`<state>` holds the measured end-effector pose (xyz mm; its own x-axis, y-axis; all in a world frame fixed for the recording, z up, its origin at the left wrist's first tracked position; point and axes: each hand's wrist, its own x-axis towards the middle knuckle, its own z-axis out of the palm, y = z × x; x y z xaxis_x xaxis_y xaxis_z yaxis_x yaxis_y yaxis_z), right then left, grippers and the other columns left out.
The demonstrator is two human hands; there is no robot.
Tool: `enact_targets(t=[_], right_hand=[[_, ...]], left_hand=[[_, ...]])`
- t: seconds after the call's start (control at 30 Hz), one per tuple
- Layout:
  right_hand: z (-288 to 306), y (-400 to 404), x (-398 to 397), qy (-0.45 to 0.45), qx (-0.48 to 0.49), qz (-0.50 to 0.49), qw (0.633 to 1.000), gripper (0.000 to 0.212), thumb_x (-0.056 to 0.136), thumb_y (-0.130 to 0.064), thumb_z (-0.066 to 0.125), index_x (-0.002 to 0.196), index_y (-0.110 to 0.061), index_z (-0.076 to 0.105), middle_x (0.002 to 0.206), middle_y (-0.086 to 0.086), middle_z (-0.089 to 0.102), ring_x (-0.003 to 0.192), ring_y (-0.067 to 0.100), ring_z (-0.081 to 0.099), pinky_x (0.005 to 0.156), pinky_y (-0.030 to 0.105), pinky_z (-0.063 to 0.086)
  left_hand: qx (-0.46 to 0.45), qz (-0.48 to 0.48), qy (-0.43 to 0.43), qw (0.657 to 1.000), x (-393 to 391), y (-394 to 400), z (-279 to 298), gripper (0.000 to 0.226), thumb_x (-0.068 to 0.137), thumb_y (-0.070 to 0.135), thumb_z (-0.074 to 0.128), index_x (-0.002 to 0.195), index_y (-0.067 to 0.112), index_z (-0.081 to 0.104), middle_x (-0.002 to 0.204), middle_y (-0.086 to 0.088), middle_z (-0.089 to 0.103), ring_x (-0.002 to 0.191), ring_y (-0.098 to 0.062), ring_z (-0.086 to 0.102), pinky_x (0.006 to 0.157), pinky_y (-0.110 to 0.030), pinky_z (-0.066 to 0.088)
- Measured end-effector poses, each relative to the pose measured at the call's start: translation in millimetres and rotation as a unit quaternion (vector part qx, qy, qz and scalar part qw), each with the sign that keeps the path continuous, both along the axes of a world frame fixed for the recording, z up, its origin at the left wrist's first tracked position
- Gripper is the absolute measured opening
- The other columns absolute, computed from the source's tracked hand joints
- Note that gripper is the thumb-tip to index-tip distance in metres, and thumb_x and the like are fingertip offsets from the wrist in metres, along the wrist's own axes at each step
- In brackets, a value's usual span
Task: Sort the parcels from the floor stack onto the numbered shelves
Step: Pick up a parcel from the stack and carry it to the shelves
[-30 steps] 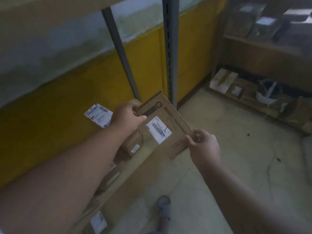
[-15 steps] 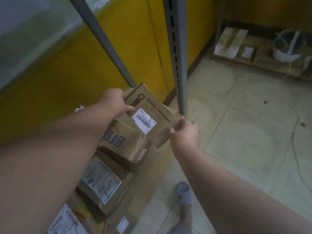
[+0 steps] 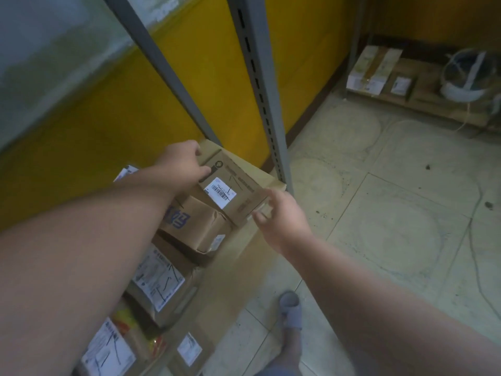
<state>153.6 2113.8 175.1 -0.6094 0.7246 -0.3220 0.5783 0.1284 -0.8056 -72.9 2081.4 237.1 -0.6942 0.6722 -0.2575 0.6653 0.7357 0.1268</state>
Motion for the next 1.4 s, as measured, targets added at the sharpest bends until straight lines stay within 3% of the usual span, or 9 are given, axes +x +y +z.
enact_targets(t=[0.23,0.4,0.6,0.83,1.0,1.13,1.4], right_hand=[[75,6,55,0.078,0.099,0.042,0.991,0.045,0.093,-0.032,0.063,0.136,-0.023,0.051,0.126,-0.007,0.051,0.117,0.010,0.052,0.084,0.021,0.038],[123,-1,93,0.127,0.167,0.109,0.972,0.042,0.092,-0.033,0.063,0.131,-0.022,0.054,0.125,-0.006,0.053,0.116,0.011,0.051,0.084,0.022,0.040],[174,-73,111,0.190,0.194,0.200,0.941,0.041,0.088,-0.032,0.067,0.127,-0.022,0.057,0.118,-0.008,0.054,0.111,0.013,0.053,0.080,0.023,0.039],[220,-250,115,0.267,0.211,0.370,0.865,0.032,0.089,-0.036,0.067,0.115,-0.022,0.058,0.106,-0.013,0.050,0.101,0.009,0.050,0.078,0.024,0.038],[226,-445,134,0.327,0.176,0.482,0.794,0.035,0.088,-0.038,0.067,0.119,-0.022,0.059,0.108,-0.017,0.047,0.104,0.006,0.049,0.082,0.019,0.036],[228,-601,158,0.347,0.134,0.571,0.732,0.042,0.089,-0.040,0.066,0.127,-0.024,0.056,0.118,-0.013,0.051,0.109,0.002,0.049,0.087,0.021,0.040],[241,-819,145,0.364,0.130,0.670,0.635,0.046,0.087,-0.037,0.069,0.127,-0.020,0.056,0.120,-0.006,0.053,0.109,0.007,0.050,0.091,0.022,0.040]], left_hand=[[0.092,0.026,0.012,0.995,83,-41,49,0.040,0.087,0.039,0.073,0.122,0.025,0.060,0.109,0.003,0.061,0.097,-0.020,0.059,0.080,-0.036,0.052],[0.180,0.083,-0.014,0.980,159,-90,72,0.036,0.088,0.033,0.073,0.119,0.022,0.061,0.104,0.006,0.061,0.091,-0.015,0.060,0.083,-0.037,0.053],[0.250,0.139,0.011,0.958,233,-198,97,0.035,0.083,0.026,0.079,0.115,0.019,0.065,0.100,0.006,0.060,0.089,-0.018,0.060,0.077,-0.032,0.048],[0.311,0.306,0.067,0.897,315,-404,117,0.041,0.078,0.042,0.072,0.112,0.020,0.067,0.097,0.009,0.063,0.082,-0.010,0.060,0.079,-0.027,0.048],[0.263,0.436,0.133,0.850,397,-606,106,0.038,0.080,0.034,0.081,0.114,0.023,0.066,0.100,0.010,0.064,0.084,-0.009,0.060,0.082,-0.029,0.052],[0.168,0.517,0.143,0.827,468,-755,103,0.043,0.084,0.048,0.073,0.121,0.029,0.062,0.106,0.012,0.063,0.088,-0.007,0.058,0.079,-0.023,0.046],[0.148,0.632,0.103,0.754,515,-937,91,0.049,0.089,0.056,0.063,0.131,0.034,0.055,0.121,0.012,0.060,0.106,-0.008,0.057,0.092,-0.027,0.051]])
